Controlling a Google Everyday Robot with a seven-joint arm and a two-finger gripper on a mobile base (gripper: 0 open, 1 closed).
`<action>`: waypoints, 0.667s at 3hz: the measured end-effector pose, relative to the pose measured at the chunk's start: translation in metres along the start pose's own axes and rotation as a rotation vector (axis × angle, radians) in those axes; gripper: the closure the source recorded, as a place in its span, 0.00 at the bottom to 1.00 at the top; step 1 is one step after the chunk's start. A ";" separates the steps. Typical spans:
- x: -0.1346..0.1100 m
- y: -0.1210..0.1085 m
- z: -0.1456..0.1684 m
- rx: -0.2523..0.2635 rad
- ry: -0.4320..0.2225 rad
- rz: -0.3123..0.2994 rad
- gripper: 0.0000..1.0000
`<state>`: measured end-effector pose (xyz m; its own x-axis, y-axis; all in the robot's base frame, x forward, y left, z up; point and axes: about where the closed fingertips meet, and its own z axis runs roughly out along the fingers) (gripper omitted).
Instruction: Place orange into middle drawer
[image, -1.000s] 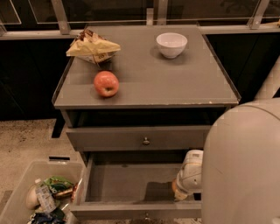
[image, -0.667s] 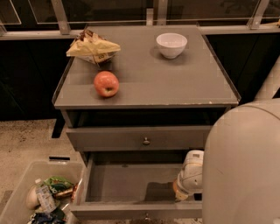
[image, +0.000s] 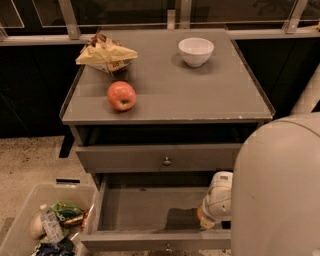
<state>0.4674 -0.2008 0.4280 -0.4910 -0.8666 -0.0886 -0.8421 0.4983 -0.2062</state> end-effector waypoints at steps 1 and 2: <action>0.000 0.000 0.000 0.000 0.000 0.000 0.35; 0.000 0.000 0.000 0.000 0.000 0.000 0.12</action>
Offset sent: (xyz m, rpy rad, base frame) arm 0.0000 0.0000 0.0000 0.0000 0.0000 0.0000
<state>0.4674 -0.2008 0.4280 -0.4910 -0.8666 -0.0886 -0.8422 0.4983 -0.2062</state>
